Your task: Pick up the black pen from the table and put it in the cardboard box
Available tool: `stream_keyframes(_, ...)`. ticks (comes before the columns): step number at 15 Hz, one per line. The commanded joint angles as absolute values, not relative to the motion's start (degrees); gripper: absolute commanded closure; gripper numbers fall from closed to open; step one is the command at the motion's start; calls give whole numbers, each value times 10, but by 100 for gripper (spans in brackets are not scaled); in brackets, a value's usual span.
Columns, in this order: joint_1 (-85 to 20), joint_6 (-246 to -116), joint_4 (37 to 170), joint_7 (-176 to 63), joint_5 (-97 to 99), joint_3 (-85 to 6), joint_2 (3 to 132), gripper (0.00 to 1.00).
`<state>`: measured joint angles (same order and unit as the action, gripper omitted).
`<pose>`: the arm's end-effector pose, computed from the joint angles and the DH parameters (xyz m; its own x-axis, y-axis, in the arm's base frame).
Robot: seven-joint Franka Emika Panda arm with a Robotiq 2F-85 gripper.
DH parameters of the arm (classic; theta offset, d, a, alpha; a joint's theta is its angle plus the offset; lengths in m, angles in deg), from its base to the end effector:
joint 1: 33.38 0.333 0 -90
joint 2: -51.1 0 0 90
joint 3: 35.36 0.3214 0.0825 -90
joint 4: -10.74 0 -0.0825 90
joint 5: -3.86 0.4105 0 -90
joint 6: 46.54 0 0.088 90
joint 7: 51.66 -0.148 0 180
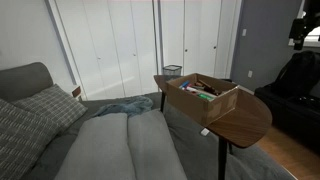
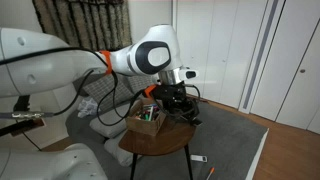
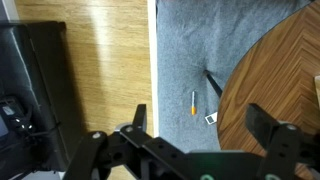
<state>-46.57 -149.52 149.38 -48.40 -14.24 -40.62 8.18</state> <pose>0.3342 -0.1561 0.5326 0.9788 -0.1772 0.1030 -0.1982 -0.9463 0.2554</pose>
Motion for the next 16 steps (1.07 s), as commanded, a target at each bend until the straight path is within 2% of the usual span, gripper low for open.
stream_keyframes(1,-453,-1491,1491,-490,-149,-415,82,0)
stream_keyframes(3,-453,-1491,1491,-490,-149,-415,82,0)
stream_keyframes(4,-438,-1534,1498,-473,-144,-423,82,0)
stream_keyframes(11,-307,-1738,1437,-382,21,-450,285,0)
stream_keyframes(13,-283,-1729,1411,-331,76,-455,344,0)
stream_keyframes(16,-305,-1664,1381,-322,107,-451,422,0)
